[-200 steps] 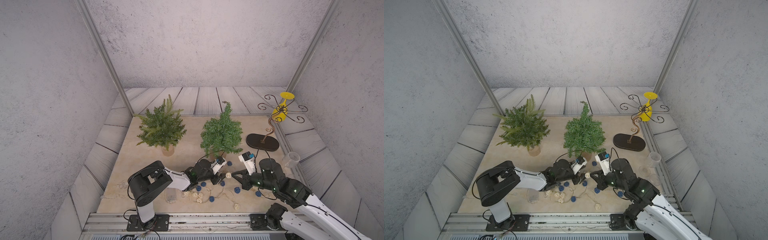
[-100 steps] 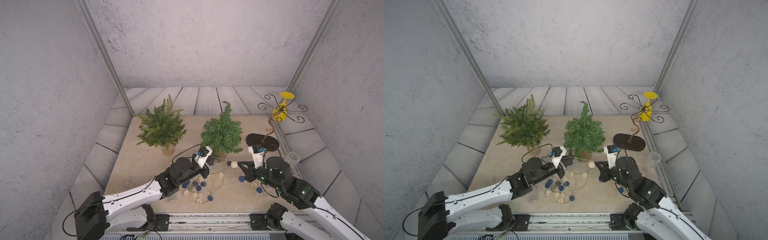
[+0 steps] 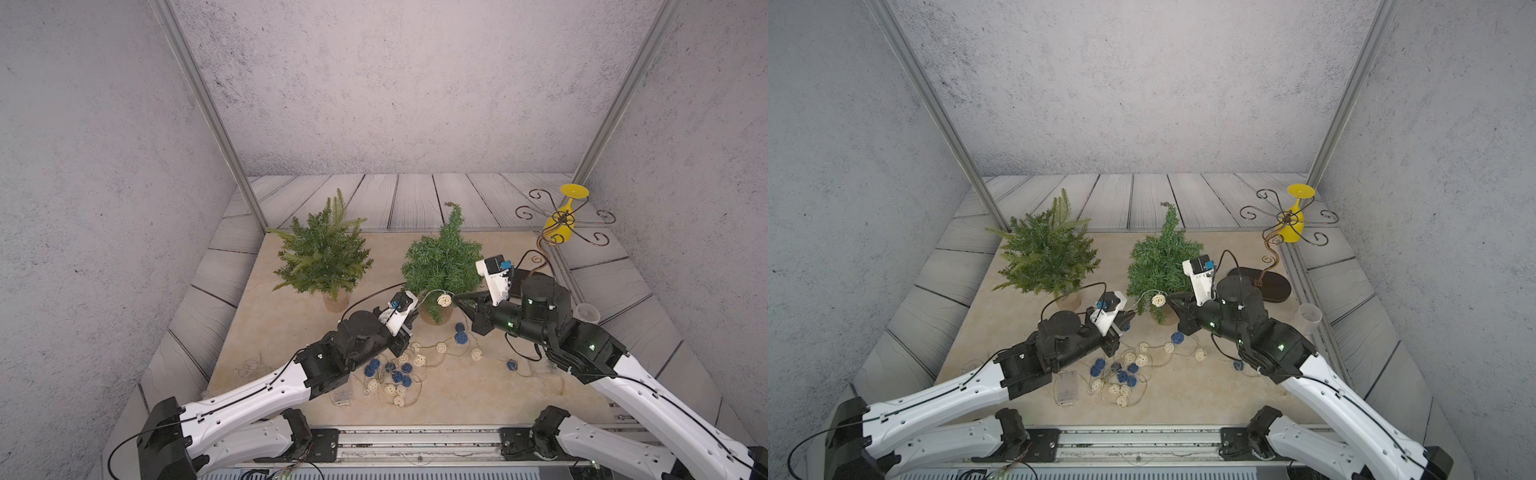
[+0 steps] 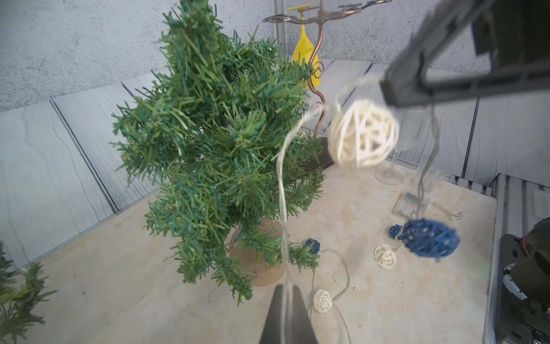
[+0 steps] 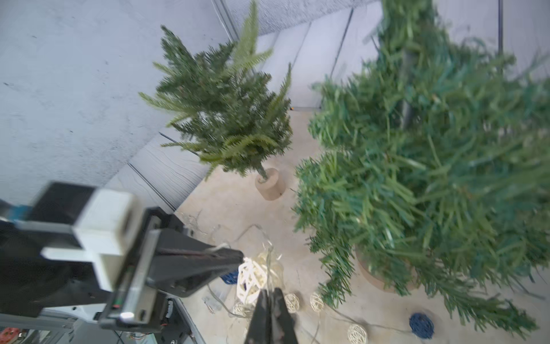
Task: Wrap string light around the christmas tree
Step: Pick up the light string from the center of the board.
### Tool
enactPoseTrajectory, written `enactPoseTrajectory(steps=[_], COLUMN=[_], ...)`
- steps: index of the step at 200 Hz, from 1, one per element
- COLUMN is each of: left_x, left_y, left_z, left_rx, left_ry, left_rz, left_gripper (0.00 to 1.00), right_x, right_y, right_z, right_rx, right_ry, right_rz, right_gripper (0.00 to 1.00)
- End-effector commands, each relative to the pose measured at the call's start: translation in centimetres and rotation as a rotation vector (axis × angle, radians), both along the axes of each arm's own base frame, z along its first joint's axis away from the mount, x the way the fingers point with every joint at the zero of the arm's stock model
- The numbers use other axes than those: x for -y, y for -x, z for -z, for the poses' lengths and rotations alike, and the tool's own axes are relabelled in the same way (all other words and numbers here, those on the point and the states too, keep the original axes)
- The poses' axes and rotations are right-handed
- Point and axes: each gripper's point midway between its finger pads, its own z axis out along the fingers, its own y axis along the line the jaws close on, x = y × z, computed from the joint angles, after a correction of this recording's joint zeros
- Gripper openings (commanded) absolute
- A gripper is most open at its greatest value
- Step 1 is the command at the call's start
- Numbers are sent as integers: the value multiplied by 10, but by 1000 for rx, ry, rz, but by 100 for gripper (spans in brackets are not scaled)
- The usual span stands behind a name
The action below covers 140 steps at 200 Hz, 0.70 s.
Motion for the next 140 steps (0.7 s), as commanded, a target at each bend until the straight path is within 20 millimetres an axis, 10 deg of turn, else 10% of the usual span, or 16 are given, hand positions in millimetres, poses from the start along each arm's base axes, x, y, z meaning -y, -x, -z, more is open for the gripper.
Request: enactPoseTrajectory(steps=[1,35,51,61,84,109,140], left_x=[-2,2,-2,-8,-23,-23,4], left_y=[-2,0,-2,-5,-2,18,36], left_z=[-9,8,14,16,8,-11,-23], left_rx=[9,-29,-43,-62,-68,-80,-130], left_ry=[16,-3,11,19,61,199,250], left_rz=[-10,6,-23,-62,-105,-16,149], left_gripper=[2,28,69,77,79,55,62], right_x=[-20,-36,-37,-37,-39,-42,-50], right_y=[2,-12,-14,-15,-17,-18,-14], right_z=[-23,-17,-14,-12,-7,-3,-5], right_rx=[31,-2,-1,-7,-14,-22,-33], right_ry=[-10,16,13,14,32,40,6], right_rz=[-102,-116,-109,-107,-113,-124,-164], right_gripper=[0,0,0,0,0,0,0])
